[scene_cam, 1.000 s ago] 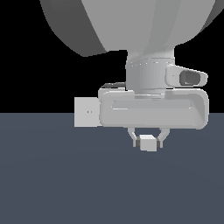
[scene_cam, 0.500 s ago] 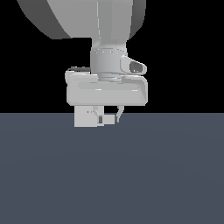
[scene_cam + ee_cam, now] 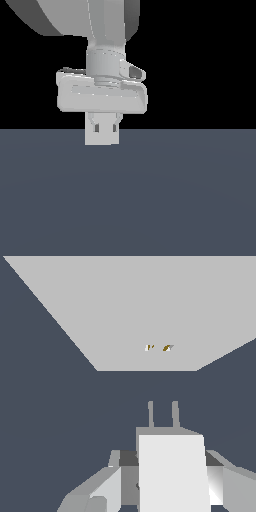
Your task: Plug the charger into the wall socket.
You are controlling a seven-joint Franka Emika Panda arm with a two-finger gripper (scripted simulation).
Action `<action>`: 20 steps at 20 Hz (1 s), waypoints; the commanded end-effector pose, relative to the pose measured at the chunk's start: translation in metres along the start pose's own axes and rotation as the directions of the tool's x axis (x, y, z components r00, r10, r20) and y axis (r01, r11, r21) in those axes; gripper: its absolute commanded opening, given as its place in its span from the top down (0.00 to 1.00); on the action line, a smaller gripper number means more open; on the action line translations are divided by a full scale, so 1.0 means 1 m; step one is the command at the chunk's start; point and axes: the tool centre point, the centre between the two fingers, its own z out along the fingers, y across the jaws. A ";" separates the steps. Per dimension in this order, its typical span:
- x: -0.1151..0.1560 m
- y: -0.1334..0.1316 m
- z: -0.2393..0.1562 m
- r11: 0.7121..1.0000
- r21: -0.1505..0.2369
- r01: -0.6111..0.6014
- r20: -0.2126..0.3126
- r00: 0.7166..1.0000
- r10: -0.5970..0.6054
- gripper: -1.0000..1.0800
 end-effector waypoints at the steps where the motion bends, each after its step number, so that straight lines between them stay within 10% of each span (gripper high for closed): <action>1: 0.000 0.000 0.000 1.000 0.001 0.003 0.001 1.000 -0.003 1.00; 20: 0.042 -0.001 0.008 1.000 0.000 0.003 0.001 1.000 -0.003 1.00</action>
